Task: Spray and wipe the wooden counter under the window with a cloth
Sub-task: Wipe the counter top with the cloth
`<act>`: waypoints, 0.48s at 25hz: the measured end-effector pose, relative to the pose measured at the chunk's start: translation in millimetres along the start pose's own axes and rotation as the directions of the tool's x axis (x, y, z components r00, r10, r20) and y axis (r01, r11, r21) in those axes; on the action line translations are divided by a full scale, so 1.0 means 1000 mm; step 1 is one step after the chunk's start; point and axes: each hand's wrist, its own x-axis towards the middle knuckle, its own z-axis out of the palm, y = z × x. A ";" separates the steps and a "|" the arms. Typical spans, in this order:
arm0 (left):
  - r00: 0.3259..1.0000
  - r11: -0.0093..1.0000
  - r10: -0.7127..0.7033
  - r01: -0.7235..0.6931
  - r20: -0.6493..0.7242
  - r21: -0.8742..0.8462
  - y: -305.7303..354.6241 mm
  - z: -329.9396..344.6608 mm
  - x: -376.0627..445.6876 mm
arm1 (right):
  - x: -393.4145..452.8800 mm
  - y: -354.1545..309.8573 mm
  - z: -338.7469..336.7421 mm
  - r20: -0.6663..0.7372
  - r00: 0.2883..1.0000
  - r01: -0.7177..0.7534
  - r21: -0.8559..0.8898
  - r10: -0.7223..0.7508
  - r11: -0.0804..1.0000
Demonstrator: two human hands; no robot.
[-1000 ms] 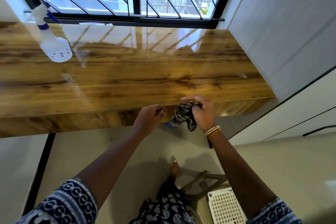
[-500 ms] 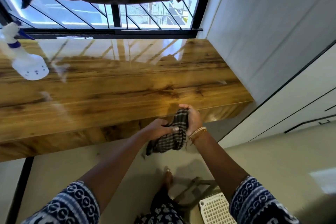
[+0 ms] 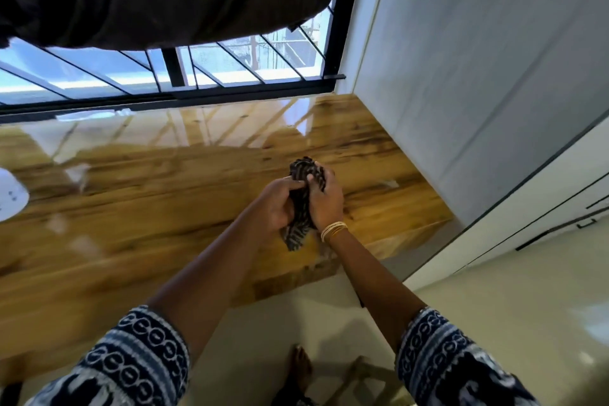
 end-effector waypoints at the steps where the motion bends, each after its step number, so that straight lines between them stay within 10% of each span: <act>1: 0.999 0.999 0.030 -0.031 0.023 0.019 0.007 0.001 0.014 | 0.018 0.000 -0.001 -0.033 0.998 0.050 -0.030 -0.051 0.998; 4: 0.938 0.891 0.320 -0.252 -0.130 0.378 0.031 0.006 0.052 | 0.062 0.000 -0.001 -0.108 0.956 0.243 -0.221 -0.272 0.944; 8: 0.747 0.429 0.661 -0.298 -0.072 0.853 0.050 -0.002 0.106 | 0.141 0.018 -0.016 0.064 0.979 0.206 -0.245 -0.196 0.947; 12: 0.725 0.197 0.688 -0.226 0.029 0.954 0.043 -0.024 0.153 | 0.166 0.060 0.004 0.242 0.938 0.344 -0.733 -0.248 0.586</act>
